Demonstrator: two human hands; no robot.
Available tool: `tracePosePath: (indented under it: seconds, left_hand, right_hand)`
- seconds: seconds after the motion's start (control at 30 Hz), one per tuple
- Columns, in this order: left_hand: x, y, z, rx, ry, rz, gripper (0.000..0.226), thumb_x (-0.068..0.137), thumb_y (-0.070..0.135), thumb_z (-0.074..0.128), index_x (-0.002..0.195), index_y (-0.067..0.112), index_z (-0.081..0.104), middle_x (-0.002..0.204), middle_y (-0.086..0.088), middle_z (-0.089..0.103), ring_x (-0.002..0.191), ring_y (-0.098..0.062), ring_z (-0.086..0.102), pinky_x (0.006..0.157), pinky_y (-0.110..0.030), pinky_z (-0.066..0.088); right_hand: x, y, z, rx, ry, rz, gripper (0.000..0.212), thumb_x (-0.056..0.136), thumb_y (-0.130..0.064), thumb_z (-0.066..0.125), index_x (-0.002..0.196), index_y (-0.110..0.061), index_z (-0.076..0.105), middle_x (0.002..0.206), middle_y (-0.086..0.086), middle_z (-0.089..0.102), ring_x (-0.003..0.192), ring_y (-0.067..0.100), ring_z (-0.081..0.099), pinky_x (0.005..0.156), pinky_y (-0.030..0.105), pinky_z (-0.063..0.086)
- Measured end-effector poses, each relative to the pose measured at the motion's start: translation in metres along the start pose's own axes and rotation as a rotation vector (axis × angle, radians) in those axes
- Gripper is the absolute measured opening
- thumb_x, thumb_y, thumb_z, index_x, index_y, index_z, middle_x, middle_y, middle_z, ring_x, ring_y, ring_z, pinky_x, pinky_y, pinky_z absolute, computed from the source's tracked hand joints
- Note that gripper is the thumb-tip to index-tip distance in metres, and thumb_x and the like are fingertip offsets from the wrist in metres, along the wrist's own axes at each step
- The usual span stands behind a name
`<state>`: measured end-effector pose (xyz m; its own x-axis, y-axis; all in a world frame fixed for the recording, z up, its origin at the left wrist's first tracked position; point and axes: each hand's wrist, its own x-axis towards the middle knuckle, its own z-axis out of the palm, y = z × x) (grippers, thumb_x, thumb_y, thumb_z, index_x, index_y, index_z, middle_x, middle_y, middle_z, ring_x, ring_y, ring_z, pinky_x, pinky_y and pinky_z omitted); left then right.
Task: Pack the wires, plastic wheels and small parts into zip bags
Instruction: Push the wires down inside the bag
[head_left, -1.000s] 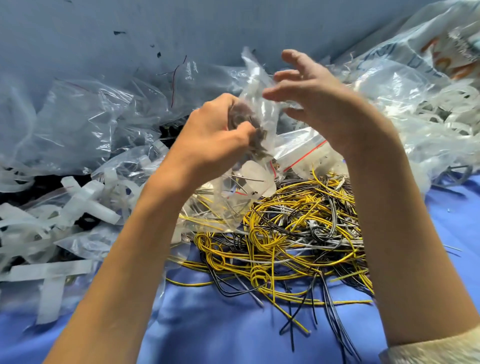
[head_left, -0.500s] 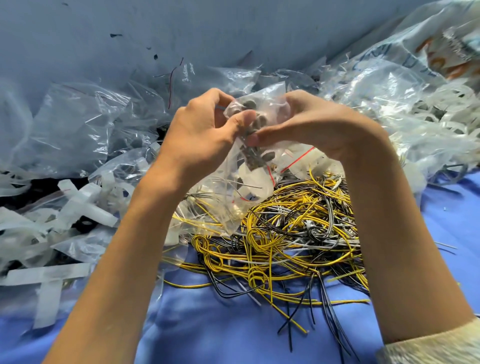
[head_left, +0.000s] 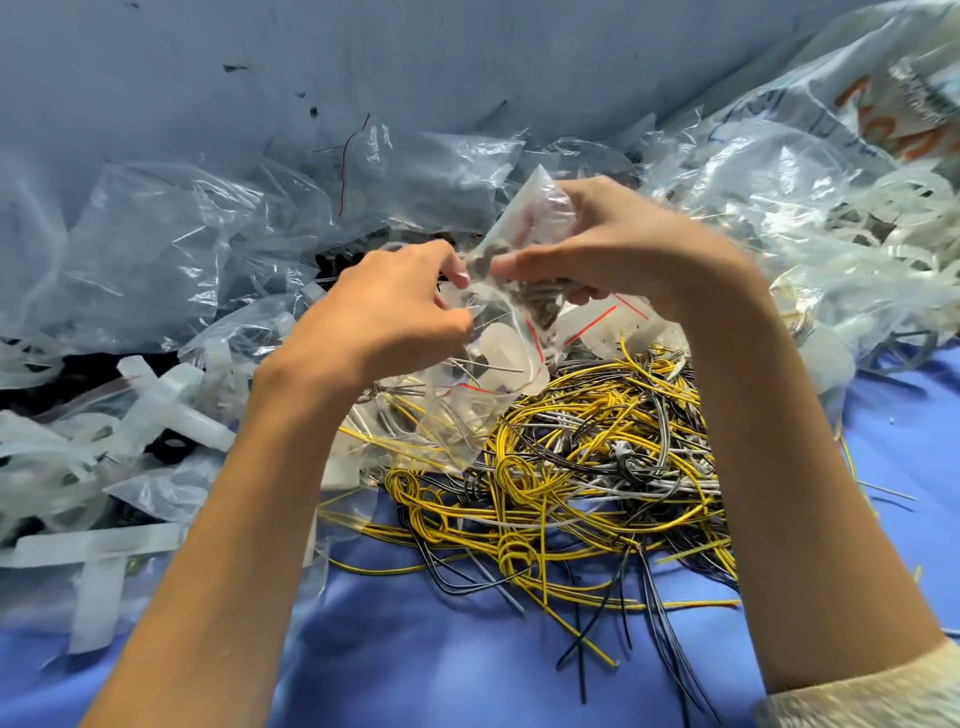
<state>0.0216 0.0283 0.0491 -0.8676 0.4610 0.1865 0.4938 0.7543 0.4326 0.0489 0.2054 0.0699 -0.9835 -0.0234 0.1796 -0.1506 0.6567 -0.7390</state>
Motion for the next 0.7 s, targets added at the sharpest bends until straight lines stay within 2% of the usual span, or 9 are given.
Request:
tracePosePath:
  seconds: [0.07,0.13,0.27,0.37,0.43,0.47,0.53,0.63,0.7]
  left_hand:
    - [0.002,0.000,0.001,0.000,0.031,-0.019,0.024,0.085,0.022,0.055,0.108,0.023,0.061,0.094,0.001,0.065,0.098,-0.023,0.058,0.085,-0.032,0.045]
    - [0.002,0.001,0.003,-0.047,0.111,-0.028,0.014,0.086,0.019,0.054,0.091,0.020,0.066,0.093,-0.008,0.069,0.096,-0.029,0.062,0.088,-0.038,0.049]
    - [0.003,0.002,0.002,-0.237,0.221,-0.025,0.015,0.080,0.023,0.053,0.077,0.021,0.068,0.087,-0.013,0.071,0.089,-0.034,0.066,0.085,-0.043,0.053]
    - [0.005,-0.001,-0.004,-0.339,0.319,-0.045,0.014,0.080,0.027,0.057,0.068,0.022,0.062,0.076,-0.007,0.070,0.079,-0.028,0.067,0.080,-0.041,0.055]
    - [0.004,0.001,-0.008,-0.457,0.326,-0.056,0.013,0.073,0.032,0.059,0.066,0.022,0.060,0.061,0.003,0.064,0.059,-0.015,0.063,0.067,-0.031,0.055]
    - [0.004,0.003,-0.009,-0.505,0.319,-0.050,0.013,0.069,0.034,0.057,0.066,0.022,0.059,0.056,0.007,0.061,0.053,-0.010,0.059,0.059,-0.025,0.051]
    - [0.003,0.008,-0.010,-0.537,0.323,-0.027,0.013,0.067,0.035,0.056,0.066,0.022,0.059,0.058,0.007,0.059,0.052,-0.009,0.055,0.056,-0.023,0.047]
    - [-0.001,0.016,-0.012,-0.570,0.329,0.001,0.010,0.070,0.031,0.058,0.067,0.021,0.059,0.062,0.003,0.061,0.055,-0.011,0.055,0.059,-0.026,0.047]
    - [-0.003,0.018,-0.013,-0.618,0.285,0.022,0.008,0.075,0.023,0.063,0.068,0.021,0.060,0.061,0.003,0.061,0.051,-0.007,0.055,0.053,-0.022,0.044]
  right_hand:
    - [0.001,0.000,0.003,-0.021,-0.023,0.003,0.026,0.077,-0.032,0.075,0.090,-0.012,0.063,0.069,0.001,0.065,0.050,0.008,0.055,0.045,0.020,0.040]
    - [0.002,0.000,0.004,-0.005,-0.056,0.003,0.009,0.080,-0.013,0.071,0.081,-0.017,0.062,0.065,-0.002,0.063,0.046,0.003,0.057,0.042,0.015,0.041]
    - [0.001,-0.002,0.004,0.047,-0.113,0.034,0.018,0.078,0.008,0.060,0.088,-0.007,0.064,0.067,0.004,0.066,0.055,0.009,0.064,0.047,0.019,0.048]
    - [-0.001,0.000,0.002,-0.007,-0.152,0.029,0.016,0.078,0.002,0.066,0.091,-0.007,0.070,0.067,0.004,0.069,0.056,0.009,0.064,0.048,0.019,0.047]
    - [-0.002,-0.001,0.004,-0.051,-0.169,0.019,0.015,0.077,-0.010,0.073,0.092,-0.009,0.072,0.060,-0.001,0.065,0.048,0.006,0.058,0.044,0.016,0.044]
    - [-0.002,-0.003,0.007,-0.065,-0.167,0.002,0.015,0.077,-0.020,0.075,0.088,-0.010,0.073,0.056,-0.004,0.064,0.045,0.005,0.055,0.043,0.015,0.043]
    - [-0.001,-0.007,0.017,-0.109,-0.150,-0.046,0.026,0.082,-0.035,0.068,0.071,-0.012,0.070,0.051,-0.004,0.063,0.039,0.004,0.051,0.041,0.014,0.041]
    - [0.003,-0.013,0.028,-0.227,-0.142,-0.088,0.042,0.094,-0.027,0.054,0.055,-0.015,0.057,0.042,-0.005,0.058,0.035,0.002,0.051,0.039,0.015,0.039]
    - [0.003,-0.015,0.032,-0.335,-0.218,-0.094,0.024,0.094,-0.016,0.051,0.074,-0.011,0.063,0.061,-0.001,0.065,0.053,0.006,0.061,0.049,0.025,0.046]
